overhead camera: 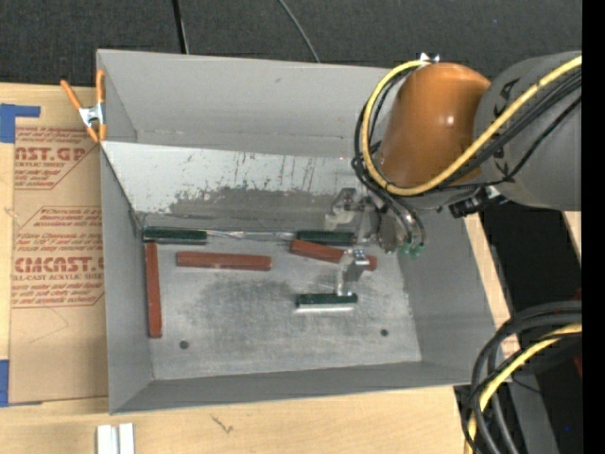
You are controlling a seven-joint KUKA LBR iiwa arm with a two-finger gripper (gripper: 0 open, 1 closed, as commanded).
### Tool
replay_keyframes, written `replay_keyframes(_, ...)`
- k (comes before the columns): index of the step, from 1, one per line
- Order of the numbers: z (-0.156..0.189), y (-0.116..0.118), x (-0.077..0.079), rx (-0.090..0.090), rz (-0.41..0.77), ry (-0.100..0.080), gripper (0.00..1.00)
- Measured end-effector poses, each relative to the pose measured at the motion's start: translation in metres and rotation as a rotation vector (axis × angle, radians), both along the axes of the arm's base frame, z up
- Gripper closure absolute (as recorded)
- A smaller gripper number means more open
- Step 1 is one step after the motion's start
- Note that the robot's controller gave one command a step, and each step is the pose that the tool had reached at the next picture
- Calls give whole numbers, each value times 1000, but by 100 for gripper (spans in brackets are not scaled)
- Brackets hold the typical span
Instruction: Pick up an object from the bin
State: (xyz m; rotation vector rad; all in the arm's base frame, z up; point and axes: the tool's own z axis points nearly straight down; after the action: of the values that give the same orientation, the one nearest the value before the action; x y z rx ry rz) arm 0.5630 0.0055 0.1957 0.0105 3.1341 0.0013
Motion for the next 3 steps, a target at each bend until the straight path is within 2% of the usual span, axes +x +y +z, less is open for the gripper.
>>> replay_keyframes(1, -52, 0, 1, 1, -83, 4, 0)
replay_keyframes(2, -120, -20, -48, -1, 88, -9, 100)
replay_keyframes(3, -120, -20, -48, -1, 88, -9, 100)
